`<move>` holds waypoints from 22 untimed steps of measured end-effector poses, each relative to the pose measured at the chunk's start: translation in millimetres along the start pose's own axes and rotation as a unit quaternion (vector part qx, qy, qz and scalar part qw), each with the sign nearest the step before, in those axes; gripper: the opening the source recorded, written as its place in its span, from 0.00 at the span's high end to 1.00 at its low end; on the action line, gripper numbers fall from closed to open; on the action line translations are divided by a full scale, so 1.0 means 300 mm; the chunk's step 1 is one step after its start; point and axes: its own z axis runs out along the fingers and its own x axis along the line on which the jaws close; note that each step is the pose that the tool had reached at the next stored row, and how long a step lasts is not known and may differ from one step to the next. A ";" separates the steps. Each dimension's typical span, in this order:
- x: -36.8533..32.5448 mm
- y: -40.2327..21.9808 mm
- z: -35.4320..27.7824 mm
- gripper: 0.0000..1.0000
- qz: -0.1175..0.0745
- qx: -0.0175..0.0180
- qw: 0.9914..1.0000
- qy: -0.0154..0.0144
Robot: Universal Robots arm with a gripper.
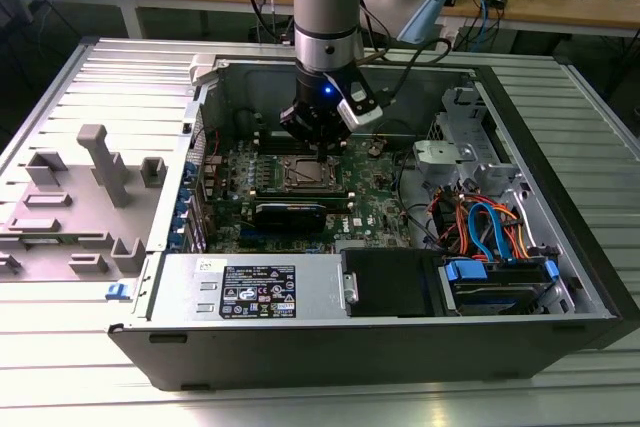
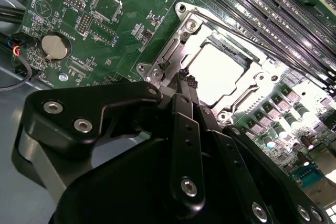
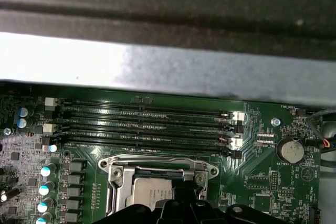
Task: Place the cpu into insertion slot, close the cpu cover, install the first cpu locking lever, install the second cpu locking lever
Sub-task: 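Install the second cpu locking lever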
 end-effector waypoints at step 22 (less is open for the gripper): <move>0.000 -0.023 -0.038 0.89 0.002 0.001 1.000 0.000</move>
